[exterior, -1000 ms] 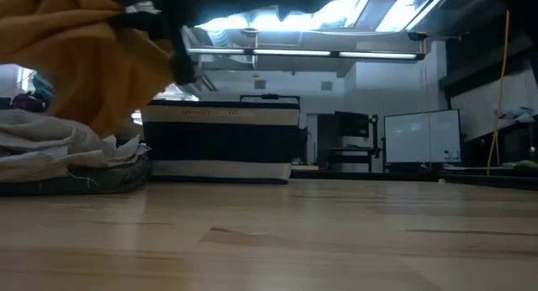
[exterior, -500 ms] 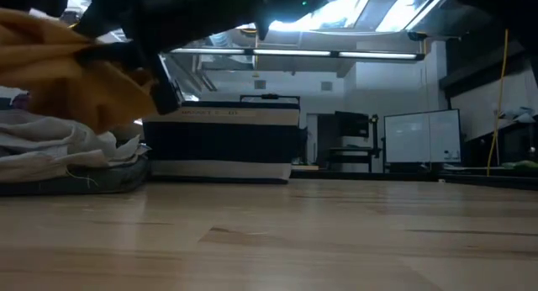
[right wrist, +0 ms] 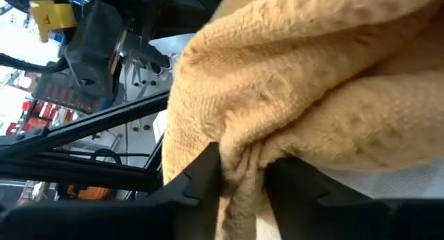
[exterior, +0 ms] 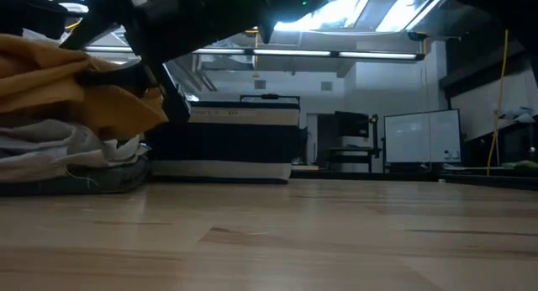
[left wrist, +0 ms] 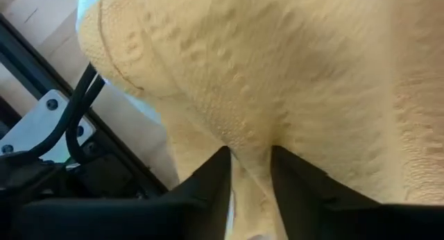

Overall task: Fold towel
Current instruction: Stack the folded yellow towel on top of the folded white patterned towel

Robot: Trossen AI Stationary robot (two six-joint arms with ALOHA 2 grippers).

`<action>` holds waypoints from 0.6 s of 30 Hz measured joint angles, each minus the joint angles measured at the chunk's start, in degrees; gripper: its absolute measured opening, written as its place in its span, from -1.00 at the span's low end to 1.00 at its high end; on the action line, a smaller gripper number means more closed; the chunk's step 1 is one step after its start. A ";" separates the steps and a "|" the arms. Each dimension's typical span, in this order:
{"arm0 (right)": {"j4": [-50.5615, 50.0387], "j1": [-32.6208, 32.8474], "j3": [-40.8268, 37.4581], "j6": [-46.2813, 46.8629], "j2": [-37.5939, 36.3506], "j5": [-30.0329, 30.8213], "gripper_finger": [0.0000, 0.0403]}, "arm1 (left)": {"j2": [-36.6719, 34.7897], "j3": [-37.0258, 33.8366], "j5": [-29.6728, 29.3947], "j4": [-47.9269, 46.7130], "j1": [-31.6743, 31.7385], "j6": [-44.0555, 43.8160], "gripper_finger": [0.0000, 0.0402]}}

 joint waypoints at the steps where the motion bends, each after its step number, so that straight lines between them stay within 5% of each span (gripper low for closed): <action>1: -0.02 0.00 -0.01 -0.12 0.00 0.00 -0.41 | 0.11 0.00 0.01 -0.04 0.00 0.02 -0.51; 9: -2.77 -0.05 -0.01 -0.03 0.00 -0.04 -0.02 | 0.20 0.00 0.04 -0.21 0.00 -0.66 -0.16; 18: -10.57 -0.90 -0.05 1.31 0.00 -8.98 0.09 | 0.20 0.00 0.07 -0.25 0.00 -1.67 -0.16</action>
